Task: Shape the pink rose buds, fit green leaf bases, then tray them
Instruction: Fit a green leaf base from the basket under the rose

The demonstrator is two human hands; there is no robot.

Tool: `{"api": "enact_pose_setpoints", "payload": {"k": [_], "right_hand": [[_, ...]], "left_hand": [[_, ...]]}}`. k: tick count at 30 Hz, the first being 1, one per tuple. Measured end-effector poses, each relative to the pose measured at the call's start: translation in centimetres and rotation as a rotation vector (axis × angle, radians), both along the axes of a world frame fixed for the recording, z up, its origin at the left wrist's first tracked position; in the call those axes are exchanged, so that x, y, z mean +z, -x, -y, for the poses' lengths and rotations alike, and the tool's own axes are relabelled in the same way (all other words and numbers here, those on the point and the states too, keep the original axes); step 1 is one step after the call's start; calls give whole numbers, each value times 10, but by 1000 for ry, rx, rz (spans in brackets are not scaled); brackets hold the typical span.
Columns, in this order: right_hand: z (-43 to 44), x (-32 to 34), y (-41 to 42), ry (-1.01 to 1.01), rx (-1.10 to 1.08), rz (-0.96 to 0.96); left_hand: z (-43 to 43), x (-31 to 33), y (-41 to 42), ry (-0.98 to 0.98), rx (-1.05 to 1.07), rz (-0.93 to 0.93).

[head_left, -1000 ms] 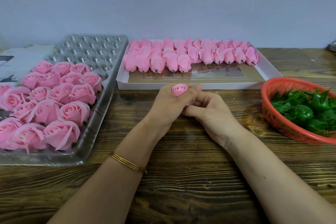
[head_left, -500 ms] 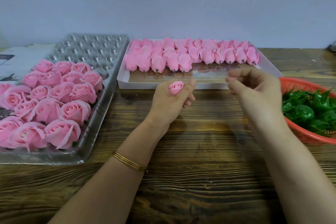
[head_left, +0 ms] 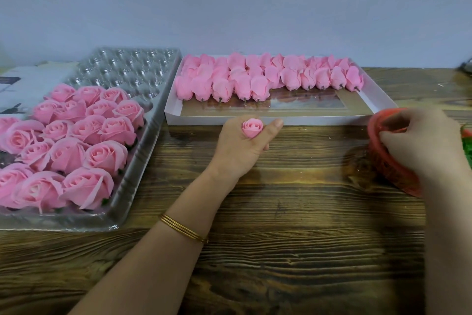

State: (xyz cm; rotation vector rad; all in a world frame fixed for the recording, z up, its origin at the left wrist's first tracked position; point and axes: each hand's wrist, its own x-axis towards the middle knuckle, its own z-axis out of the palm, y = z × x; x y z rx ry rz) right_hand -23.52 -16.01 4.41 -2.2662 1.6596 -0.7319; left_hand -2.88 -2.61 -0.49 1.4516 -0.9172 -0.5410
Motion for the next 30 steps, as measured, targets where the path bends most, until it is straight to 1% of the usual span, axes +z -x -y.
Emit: {"api": "enact_pose_setpoints", "payload": {"k": [4, 10, 15, 20, 25, 30], "right_hand": [[2, 5, 8, -79, 17, -87], [7, 4, 13, -149, 82, -160], [9, 7, 16, -287, 117, -207], [16, 2, 19, -300, 130, -335], [19, -1, 19, -264, 164, -341], [19, -2, 18, -210, 179, -302]], "left_hand": [[1, -1, -1, -20, 10, -8], [1, -2, -1, 0, 20, -39], [0, 2, 2, -12, 23, -50], [-3, 7, 5, -24, 23, -53], [-4, 10, 6, -24, 20, -65], [-5, 11, 6, -30, 6, -73]]}}
